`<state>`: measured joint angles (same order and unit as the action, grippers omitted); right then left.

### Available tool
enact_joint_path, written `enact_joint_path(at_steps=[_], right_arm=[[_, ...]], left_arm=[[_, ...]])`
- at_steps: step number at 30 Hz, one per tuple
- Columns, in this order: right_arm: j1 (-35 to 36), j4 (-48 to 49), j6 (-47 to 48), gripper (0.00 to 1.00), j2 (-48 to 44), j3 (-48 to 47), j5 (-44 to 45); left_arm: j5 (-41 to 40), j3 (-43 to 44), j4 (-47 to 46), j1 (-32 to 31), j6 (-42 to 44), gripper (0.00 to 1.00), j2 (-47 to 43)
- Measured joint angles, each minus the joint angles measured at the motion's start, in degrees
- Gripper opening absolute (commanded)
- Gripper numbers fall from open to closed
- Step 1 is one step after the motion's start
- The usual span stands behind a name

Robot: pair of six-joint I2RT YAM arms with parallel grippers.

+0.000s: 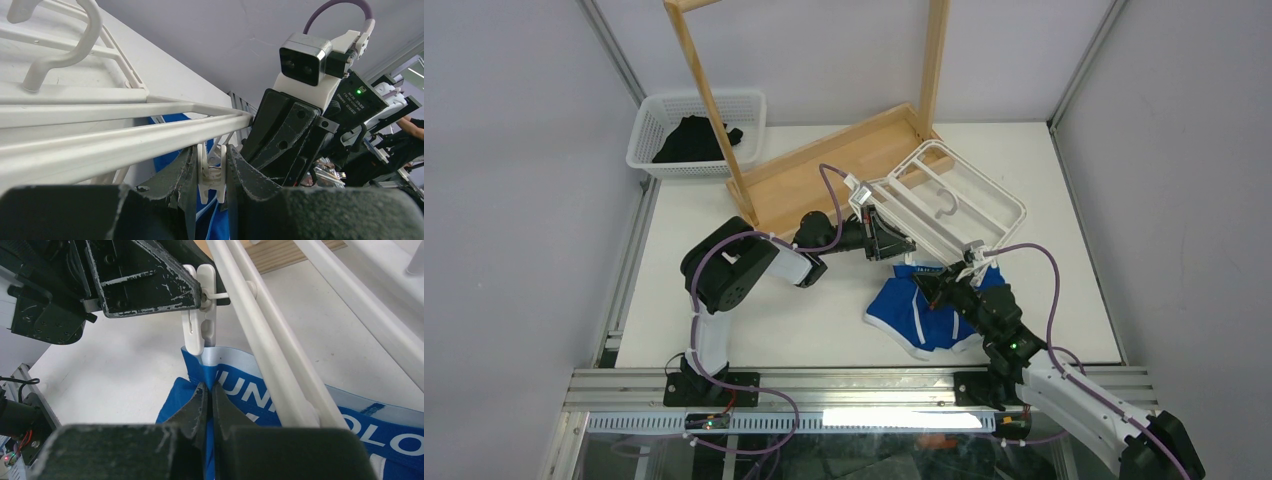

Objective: Clip the underwear to the hanger
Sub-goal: Clamp the underwear onto the hanger.

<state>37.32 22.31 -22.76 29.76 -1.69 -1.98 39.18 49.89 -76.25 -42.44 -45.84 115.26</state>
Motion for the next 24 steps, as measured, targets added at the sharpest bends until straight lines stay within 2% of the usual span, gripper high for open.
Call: enact_joint_path(at_steps=[24], right_arm=[[0.0, -0.4, 0.0, 0.0, -1.0, 0.1, -1.5]], left_arm=[[0.2, 1.1, -0.1, 0.0, -0.1, 0.0, 0.0]])
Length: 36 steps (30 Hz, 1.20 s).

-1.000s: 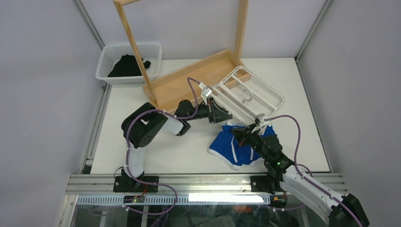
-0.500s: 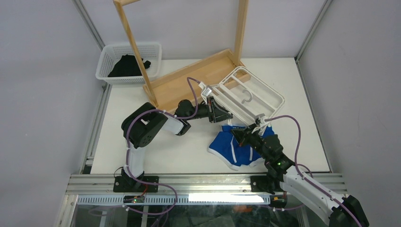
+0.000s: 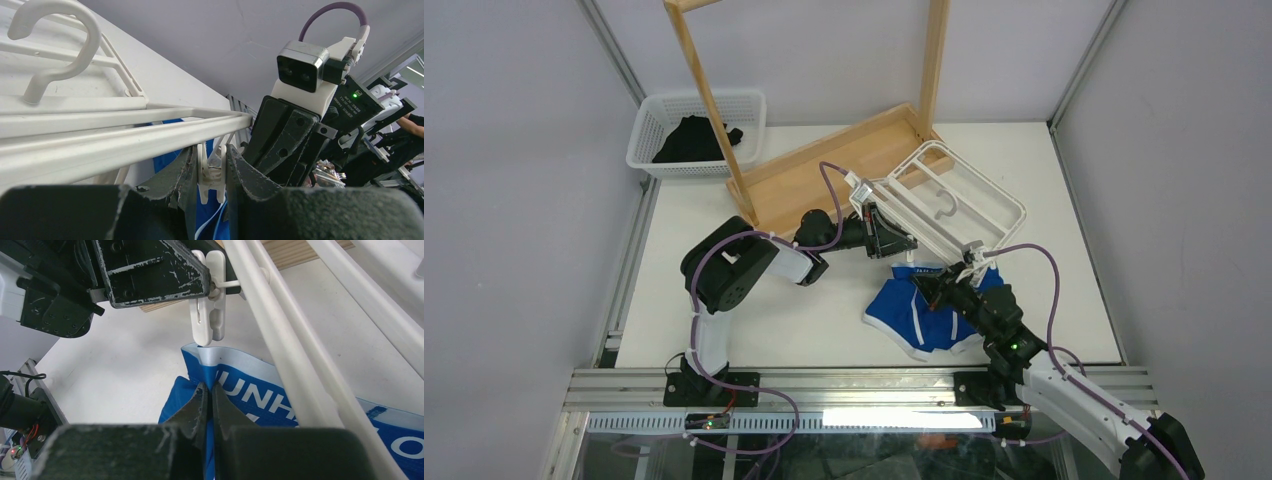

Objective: Clip the underwear to the hanger
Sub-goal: Clamp the underwear onto the hanger.

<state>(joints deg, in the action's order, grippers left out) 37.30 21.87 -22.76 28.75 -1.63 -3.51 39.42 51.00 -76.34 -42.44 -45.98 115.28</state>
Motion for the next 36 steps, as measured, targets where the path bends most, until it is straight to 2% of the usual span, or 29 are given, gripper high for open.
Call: enact_joint_path(at_steps=[36], right_arm=[[0.0, -0.7, -0.2, 0.0, 0.4, 0.0, 1.6]], left_arm=[[0.2, -2.1, -2.1, -0.3, -1.4, 0.0, 0.8]])
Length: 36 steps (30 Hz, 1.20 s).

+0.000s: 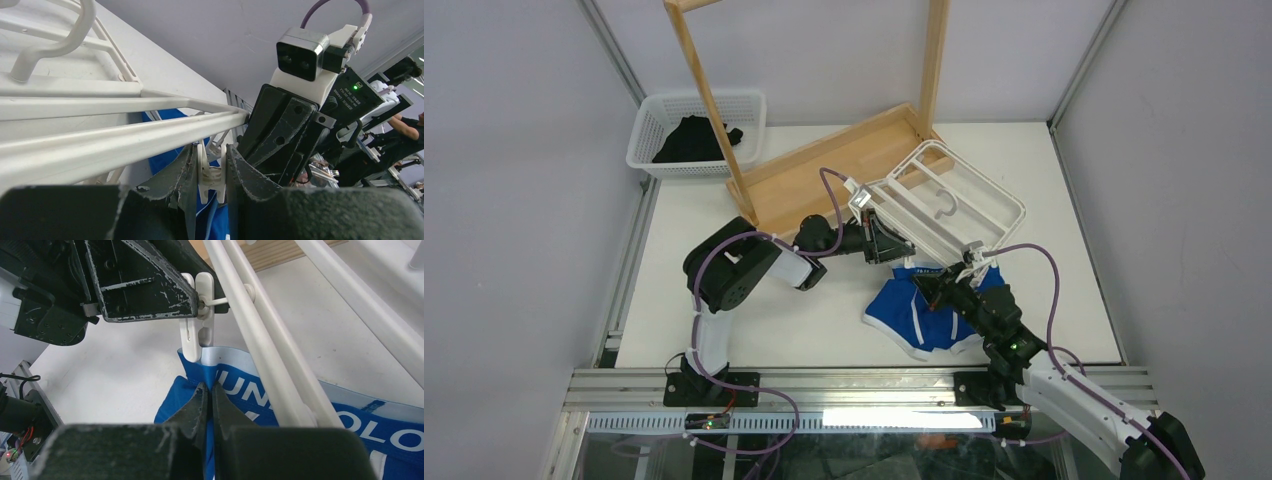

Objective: Clip the underwear to the hanger
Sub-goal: Clamp the underwear onto the hanger.

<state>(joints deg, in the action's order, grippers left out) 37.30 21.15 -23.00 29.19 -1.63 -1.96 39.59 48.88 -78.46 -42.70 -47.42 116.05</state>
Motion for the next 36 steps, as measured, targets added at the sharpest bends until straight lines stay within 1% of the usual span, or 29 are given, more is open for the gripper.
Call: enact_joint_path(at_steps=[36], right_arm=[[0.0, 0.0, -1.0, 0.0, 2.0, -0.8, 0.1]], left_arm=[[0.0, -0.1, 0.0, -0.1, 0.0, 0.0, 0.1]])
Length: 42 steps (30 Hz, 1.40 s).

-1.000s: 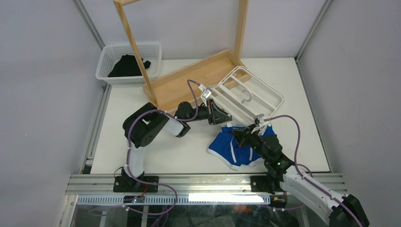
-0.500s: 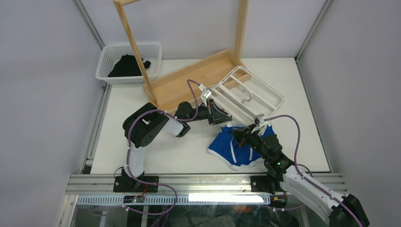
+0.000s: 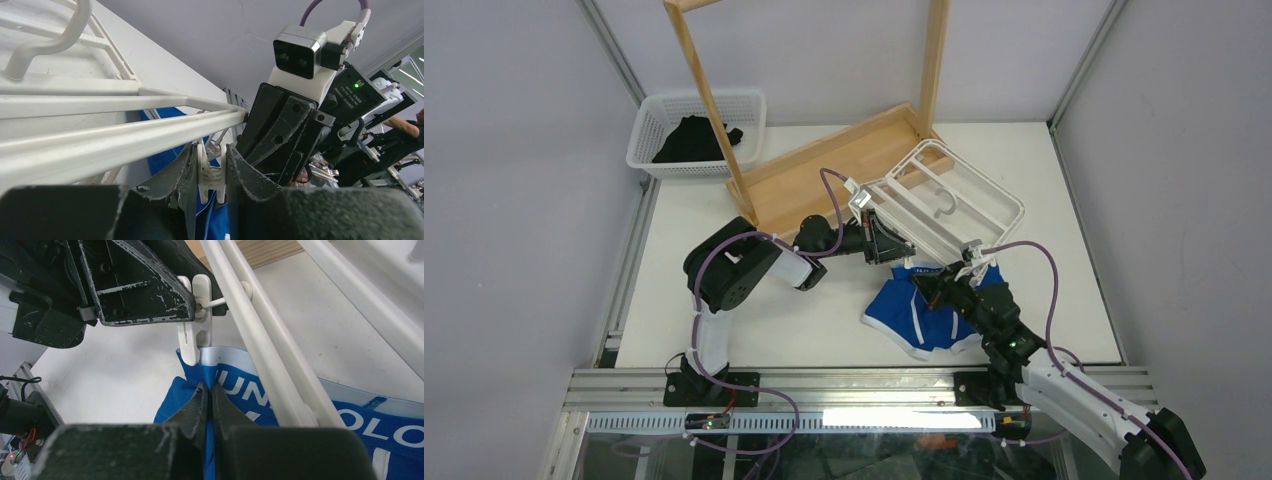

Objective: Clip the underwear to the hanger
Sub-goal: Clamp the underwear onto the hanger.

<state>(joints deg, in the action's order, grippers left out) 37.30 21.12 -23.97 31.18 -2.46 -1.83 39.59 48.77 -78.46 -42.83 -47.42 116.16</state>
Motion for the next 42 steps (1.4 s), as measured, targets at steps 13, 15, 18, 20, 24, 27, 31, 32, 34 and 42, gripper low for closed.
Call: enact_joint_path(at_steps=[13, 15, 18, 20, 24, 27, 31, 32, 34, 42], right_arm=[[0.0, -1.8, -0.4, 0.0, -3.5, 0.0, 0.9], [0.0, -2.1, -0.4, 0.0, -3.9, 0.0, 1.1], [0.0, -2.5, -0.4, 0.0, -4.5, 0.0, 1.3], [0.0, -3.1, -0.4, 0.0, -5.0, 0.0, 1.6], [0.0, -3.7, -0.5, 0.0, -5.8, 0.0, 1.9], [0.0, -3.9, -0.6, 0.0, -5.9, 0.0, 2.1], [0.0, -3.8, -0.6, 0.0, -5.8, 0.0, 2.1], [0.0, -3.8, -0.6, 0.0, -5.7, 0.0, 2.1], [0.0, -3.8, -0.7, 0.0, -5.5, 0.0, 2.1], [0.0, -3.7, -1.0, 0.0, -4.5, 0.0, 2.4]], left_arm=[[0.0, -0.6, 0.0, -0.7, 0.1, 0.0, 0.0], [0.0, -0.6, 0.0, -0.7, 0.1, 0.0, 0.0], [0.0, -0.7, 0.0, -0.7, 0.1, 0.0, 0.0], [0.0, -0.7, 0.0, -0.7, 0.1, 0.0, 0.0], [0.0, -0.7, 0.0, -0.7, 0.1, 0.02, 0.0], [0.1, -0.7, 0.0, -0.7, 0.1, 0.12, 0.0], [0.2, -0.7, 0.0, -0.7, 0.2, 0.26, 0.0], [0.2, -0.7, 0.0, -0.7, 0.3, 0.29, 0.0], [0.5, -0.8, -0.1, -0.7, 0.5, 0.36, 0.0], [1.5, -1.5, -1.1, -0.7, 0.5, 0.61, 0.0]])
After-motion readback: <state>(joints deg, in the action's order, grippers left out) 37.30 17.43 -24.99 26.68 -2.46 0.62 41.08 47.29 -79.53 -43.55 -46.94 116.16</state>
